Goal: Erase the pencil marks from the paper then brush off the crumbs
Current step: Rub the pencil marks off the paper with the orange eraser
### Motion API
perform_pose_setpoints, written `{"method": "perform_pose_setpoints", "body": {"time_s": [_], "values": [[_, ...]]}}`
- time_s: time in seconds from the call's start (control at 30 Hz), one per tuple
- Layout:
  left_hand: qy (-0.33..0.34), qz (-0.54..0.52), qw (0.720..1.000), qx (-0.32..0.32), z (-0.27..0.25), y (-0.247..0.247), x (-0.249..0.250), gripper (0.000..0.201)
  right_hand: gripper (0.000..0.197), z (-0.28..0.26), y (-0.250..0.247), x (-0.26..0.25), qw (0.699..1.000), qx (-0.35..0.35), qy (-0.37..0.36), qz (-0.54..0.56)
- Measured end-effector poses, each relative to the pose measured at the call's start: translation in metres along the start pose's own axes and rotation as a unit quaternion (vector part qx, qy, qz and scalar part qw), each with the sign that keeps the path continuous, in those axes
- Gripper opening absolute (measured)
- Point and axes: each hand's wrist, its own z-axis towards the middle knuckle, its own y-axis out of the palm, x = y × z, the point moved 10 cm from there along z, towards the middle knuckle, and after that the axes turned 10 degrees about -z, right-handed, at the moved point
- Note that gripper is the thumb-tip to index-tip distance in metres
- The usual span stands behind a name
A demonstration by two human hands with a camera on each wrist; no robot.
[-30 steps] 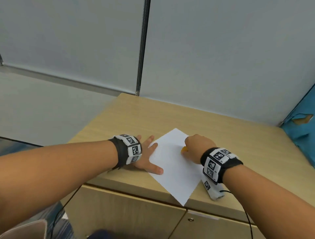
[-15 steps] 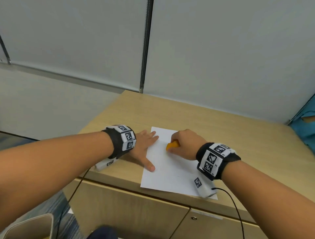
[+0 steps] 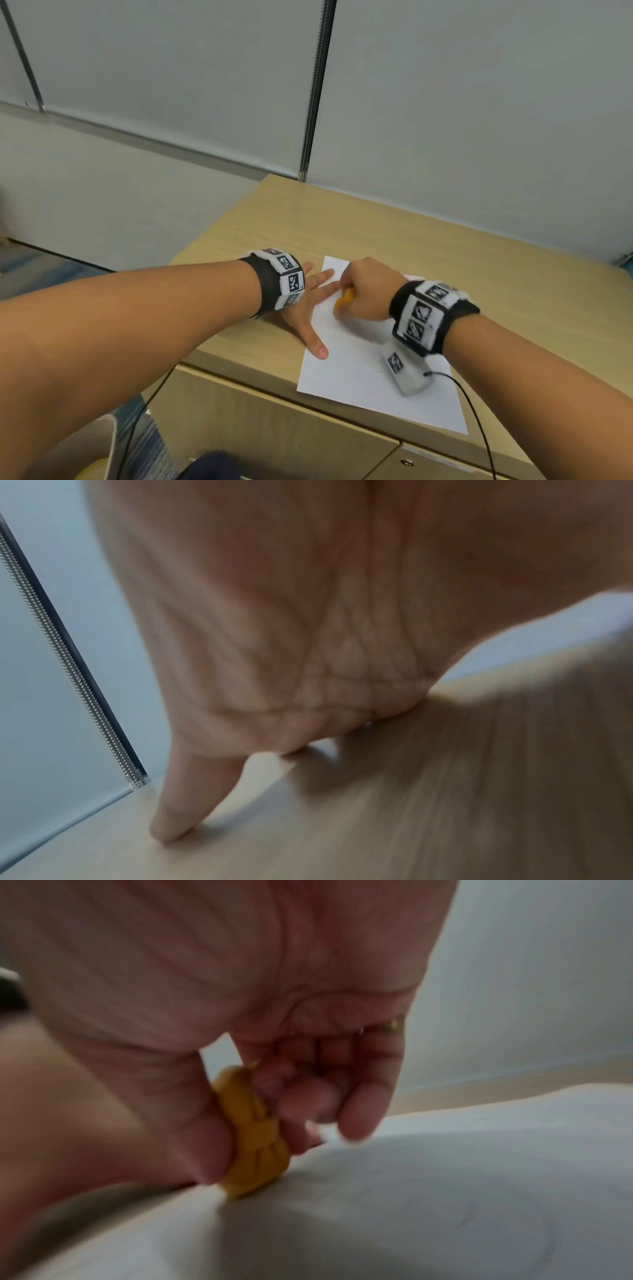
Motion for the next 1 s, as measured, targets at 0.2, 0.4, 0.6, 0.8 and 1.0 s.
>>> {"method": "perform_pose_setpoints", "body": {"time_s": [0.2,0.4,0.6,0.8,1.0], "values": [[0.003,-0.013,1.000,0.007,-0.003,-0.001,0.001,0.137,0.029,-0.002,0.006,-0.002,0.999,-0.031,-0.029,-0.003],[-0.007,0.000,1.000,0.001,-0.003,-0.002,0.001,0.137,0.026,-0.004,0.010,-0.010,0.999,-0.025,-0.033,-0.003],[-0.005,-0.015,1.000,0.005,0.000,-0.001,0.000,0.141,0.033,0.010,-0.002,0.036,0.998,0.015,0.060,0.030],[-0.009,-0.005,1.000,0.005,-0.003,-0.003,0.001,0.138,0.028,-0.007,0.014,-0.015,0.997,-0.051,-0.025,0.057],[-0.001,-0.006,1.000,0.010,-0.001,-0.002,0.002,0.139,0.023,0.008,0.002,0.007,1.000,-0.009,0.022,0.013]]}}
